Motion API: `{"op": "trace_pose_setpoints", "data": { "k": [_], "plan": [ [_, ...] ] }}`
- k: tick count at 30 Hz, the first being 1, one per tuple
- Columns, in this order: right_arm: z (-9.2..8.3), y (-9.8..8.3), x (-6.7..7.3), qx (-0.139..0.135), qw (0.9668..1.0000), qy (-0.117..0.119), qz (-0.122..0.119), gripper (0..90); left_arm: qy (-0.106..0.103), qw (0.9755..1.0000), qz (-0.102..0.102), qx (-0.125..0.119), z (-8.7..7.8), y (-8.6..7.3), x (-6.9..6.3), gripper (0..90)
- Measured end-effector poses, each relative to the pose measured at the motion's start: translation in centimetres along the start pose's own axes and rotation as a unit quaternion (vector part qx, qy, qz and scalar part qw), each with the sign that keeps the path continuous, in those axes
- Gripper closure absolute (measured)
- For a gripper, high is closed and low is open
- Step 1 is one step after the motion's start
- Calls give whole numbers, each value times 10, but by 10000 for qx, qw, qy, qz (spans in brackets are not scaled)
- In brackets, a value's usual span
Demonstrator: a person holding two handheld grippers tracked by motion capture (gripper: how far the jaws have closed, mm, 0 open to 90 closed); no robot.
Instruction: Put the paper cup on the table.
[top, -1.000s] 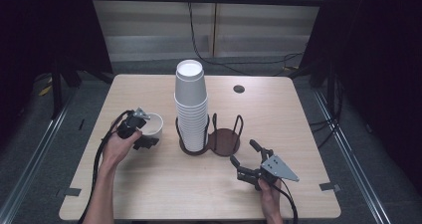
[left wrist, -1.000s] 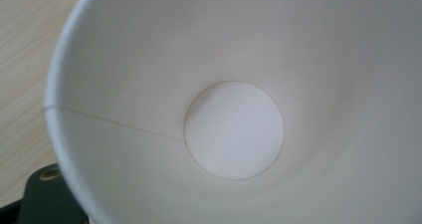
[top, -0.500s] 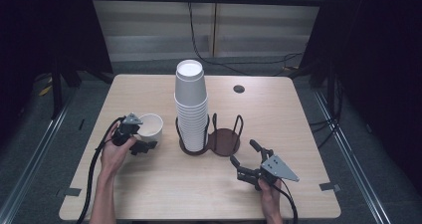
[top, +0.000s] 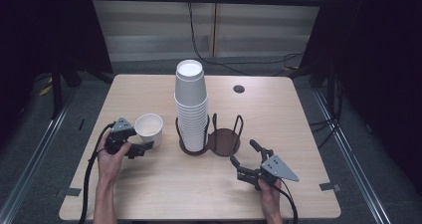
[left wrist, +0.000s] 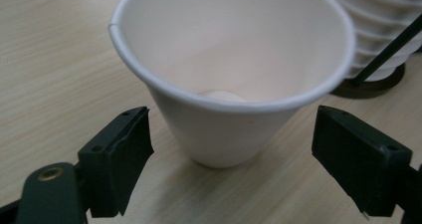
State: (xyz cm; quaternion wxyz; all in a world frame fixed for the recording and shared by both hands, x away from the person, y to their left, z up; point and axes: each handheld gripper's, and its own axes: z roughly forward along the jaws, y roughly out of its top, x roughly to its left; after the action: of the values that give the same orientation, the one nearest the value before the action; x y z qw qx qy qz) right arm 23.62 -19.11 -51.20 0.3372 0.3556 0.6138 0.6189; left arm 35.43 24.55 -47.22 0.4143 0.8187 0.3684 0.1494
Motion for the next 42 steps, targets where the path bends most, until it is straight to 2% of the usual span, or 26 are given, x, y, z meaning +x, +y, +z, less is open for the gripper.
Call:
{"op": "trace_pose_setpoints", "data": {
  "k": [2, 3, 5, 8, 10, 13, 15, 16, 20, 23, 25, 27, 28, 30, 31, 33, 35, 36, 37, 39, 40, 41, 42],
  "plan": [
    [0, 0, 0, 0, 10000, 0, 0, 141, -55, 9995, -172, -249, -5, -3, -2, 159],
    [0, 0, 0, -1, 10000, 0, -2, 141, 12, 9993, -204, -305, -7, -4, -2, 159],
    [0, 0, 0, 3, 10000, -2, 5, 141, 150, 9991, -180, -343, -11, -7, -4, 159],
    [0, 0, 0, 0, 10000, 0, -1, 141, 184, 9981, -220, -546, -18, -9, -8, 160],
    [0, 0, 0, -1, 10000, 0, -1, 141, 138, 9962, -298, -803, -21, -11, -11, 160],
    [0, 0, 0, -1, 10000, -1, -1, 140, 193, 9960, -253, -839, -23, -12, -14, 159],
    [0, 0, 0, 0, 10000, 7, -1, 140, 47, 9945, -361, -981, -25, -15, -17, 159],
    [0, 0, 0, -1, 10000, 0, -1, 140, 35, 9929, -431, -1110, -26, -17, -20, 159],
    [0, 0, 0, 1, 10000, 7, 0, 140, 65, 9907, -506, -1259, -30, -20, -27, 159],
    [0, 0, 0, 0, 10000, 6, -2, 139, 176, 9880, -575, -1426, -37, -22, -31, 159],
    [0, 0, 0, 0, 10000, 6, 0, 139, 147, 9866, -548, -1533, -40, -24, -35, 159],
    [0, 0, 0, 0, 10000, 6, -1, 139, 116, 9862, -517, -1570, -42, -26, -38, 159],
    [0, 0, 0, 0, 10000, 6, -1, 139, 123, 9869, -444, -1543, -43, -26, -40, 159],
    [0, 0, 0, 0, 10000, 7, -2, 139, 159, 9841, -388, -1726, -44, -27, -46, 159],
    [0, 0, 0, 0, 10000, 7, -2, 139, 58, 9821, -439, -1829, -45, -28, -49, 159],
    [0, 0, 0, 0, 10000, 6, -1, 139, 64, 9807, -373, -1918, -43, -30, -56, 159],
    [0, 0, 0, 1, 10000, 6, -2, 139, 93, 9803, -309, -1949, -40, -31, -61, 158],
    [0, 0, 0, 1, 10000, 7, -2, 139, 54, 9795, -308, -1992, -39, -32, -63, 158],
    [0, 0, 0, 1, 10000, 7, -1, 139, 108, 9784, -233, -2052, -38, -32, -68, 158],
    [0, 0, 0, 1, 10000, 7, -1, 139, 159, 9736, -172, -2269, -36, -32, -76, 158],
    [0, 0, 0, 2, 10000, 7, -1, 140, 134, 9738, -156, -2266, -35, -31, -78, 158],
    [0, 0, 0, -1, 10000, 0, -1, 139, 138, 9754, -30, -2199, -32, -30, -84, 158],
    [0, 0, 0, -1, 10000, -1, -1, 140, 155, 9748, -49, -2226, -31, -31, -87, 158]
  ]
}}
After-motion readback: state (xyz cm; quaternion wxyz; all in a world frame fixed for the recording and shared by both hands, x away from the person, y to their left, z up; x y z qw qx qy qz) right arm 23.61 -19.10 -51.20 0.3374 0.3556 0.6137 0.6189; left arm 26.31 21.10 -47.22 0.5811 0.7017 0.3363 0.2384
